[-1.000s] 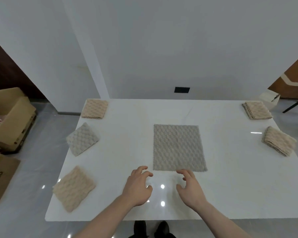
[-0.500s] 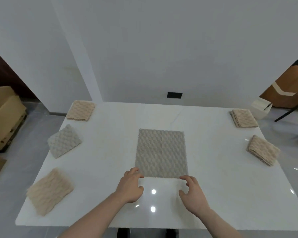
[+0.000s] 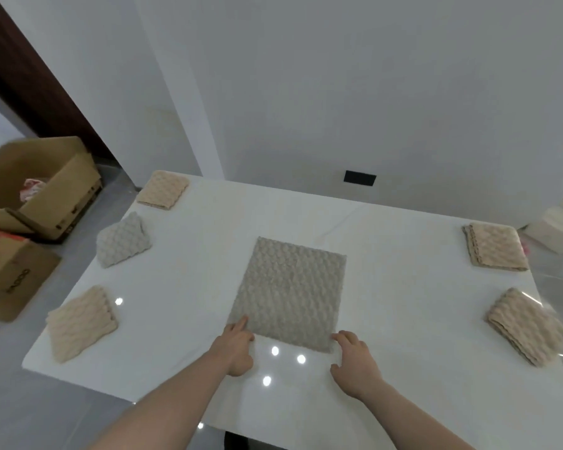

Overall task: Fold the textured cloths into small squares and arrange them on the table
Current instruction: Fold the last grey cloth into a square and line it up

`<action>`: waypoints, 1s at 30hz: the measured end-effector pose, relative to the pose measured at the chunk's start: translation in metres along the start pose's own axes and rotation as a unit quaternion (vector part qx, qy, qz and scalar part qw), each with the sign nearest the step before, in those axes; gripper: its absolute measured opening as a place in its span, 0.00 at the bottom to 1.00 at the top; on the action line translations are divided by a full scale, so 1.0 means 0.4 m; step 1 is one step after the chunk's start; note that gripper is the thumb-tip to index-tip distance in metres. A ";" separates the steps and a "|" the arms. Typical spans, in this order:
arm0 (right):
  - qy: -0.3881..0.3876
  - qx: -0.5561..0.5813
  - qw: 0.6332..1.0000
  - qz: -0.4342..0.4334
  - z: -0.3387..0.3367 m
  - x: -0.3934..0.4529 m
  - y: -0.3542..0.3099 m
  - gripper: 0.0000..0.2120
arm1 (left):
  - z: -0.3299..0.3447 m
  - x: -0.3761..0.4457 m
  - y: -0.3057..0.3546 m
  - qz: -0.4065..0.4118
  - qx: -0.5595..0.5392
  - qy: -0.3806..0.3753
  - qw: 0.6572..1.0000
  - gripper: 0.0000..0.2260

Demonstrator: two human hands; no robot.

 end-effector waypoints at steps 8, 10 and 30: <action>-0.003 -0.043 0.999 -0.021 0.076 0.022 -0.022 0.32 | 0.036 -0.005 -0.012 -0.012 0.039 -0.020 0.999 0.38; 0.014 -0.059 0.998 -0.025 0.082 0.013 -0.021 0.30 | 0.044 -0.014 -0.017 0.000 0.054 -0.009 0.999 0.37; 0.205 -0.046 0.977 0.027 0.314 -0.138 -0.028 0.02 | 0.202 -0.095 -0.177 0.193 0.031 0.180 0.964 0.20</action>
Point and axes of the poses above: each hand's wrist, its own x-axis towards the middle knuckle, its own z-axis out of the palm, y = z × x, the point moved 3 cm from there along x, towards the middle knuckle, and after that the axes turned 4 degrees about -y, right-handed, at the moved point
